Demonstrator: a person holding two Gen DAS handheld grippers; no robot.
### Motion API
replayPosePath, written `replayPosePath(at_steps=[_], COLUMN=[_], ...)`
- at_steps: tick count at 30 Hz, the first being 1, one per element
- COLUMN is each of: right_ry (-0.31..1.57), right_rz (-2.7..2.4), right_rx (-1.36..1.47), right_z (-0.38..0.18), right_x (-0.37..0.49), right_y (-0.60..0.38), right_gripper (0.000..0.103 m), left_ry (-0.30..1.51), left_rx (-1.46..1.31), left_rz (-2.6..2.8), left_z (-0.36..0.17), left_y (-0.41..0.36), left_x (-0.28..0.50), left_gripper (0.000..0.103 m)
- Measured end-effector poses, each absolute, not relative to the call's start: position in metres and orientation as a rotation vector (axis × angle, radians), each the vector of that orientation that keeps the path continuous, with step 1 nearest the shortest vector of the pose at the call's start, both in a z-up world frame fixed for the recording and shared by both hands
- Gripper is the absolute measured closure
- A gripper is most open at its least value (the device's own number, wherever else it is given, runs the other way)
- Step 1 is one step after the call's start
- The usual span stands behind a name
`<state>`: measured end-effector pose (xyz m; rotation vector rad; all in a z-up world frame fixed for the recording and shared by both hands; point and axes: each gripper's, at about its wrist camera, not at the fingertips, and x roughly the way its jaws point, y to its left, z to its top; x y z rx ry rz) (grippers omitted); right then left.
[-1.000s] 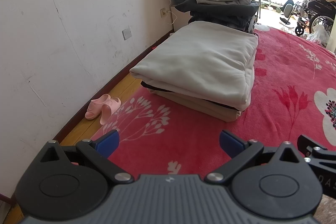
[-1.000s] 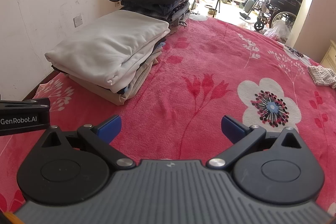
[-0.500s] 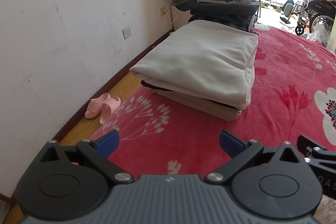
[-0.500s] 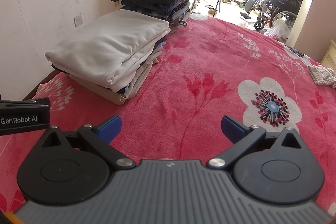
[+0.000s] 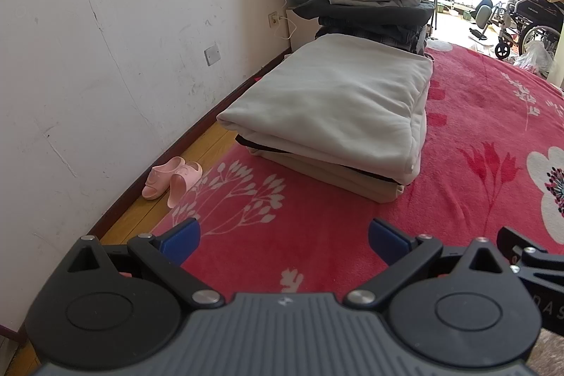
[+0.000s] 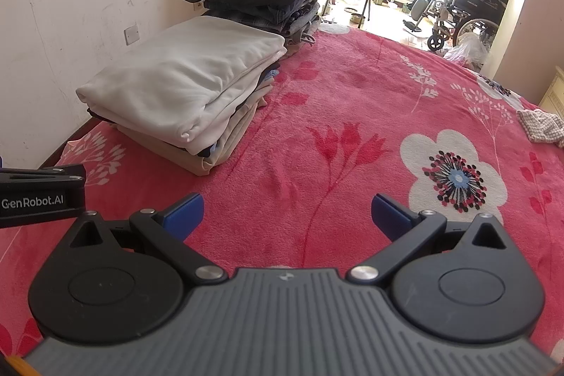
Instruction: Fold clothes
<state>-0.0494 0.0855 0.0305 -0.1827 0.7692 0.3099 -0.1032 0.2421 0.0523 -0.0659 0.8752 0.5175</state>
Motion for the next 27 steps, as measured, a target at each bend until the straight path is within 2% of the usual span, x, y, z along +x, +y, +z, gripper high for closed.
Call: replayPosePath(at_steps=[27], right_ry=[0.768], right_rz=[0.309], right_rx=[-0.184], right_z=[0.031], right_x=[-0.0505], right_y=[0.0858], right_gripper=[0.001], left_ry=[0.878], left_rx=[-0.061], left_rz=[0.518], left_z=[0.0521], left_y=[0.2409], left_x=[-0.1028], left_gripper=[0.001])
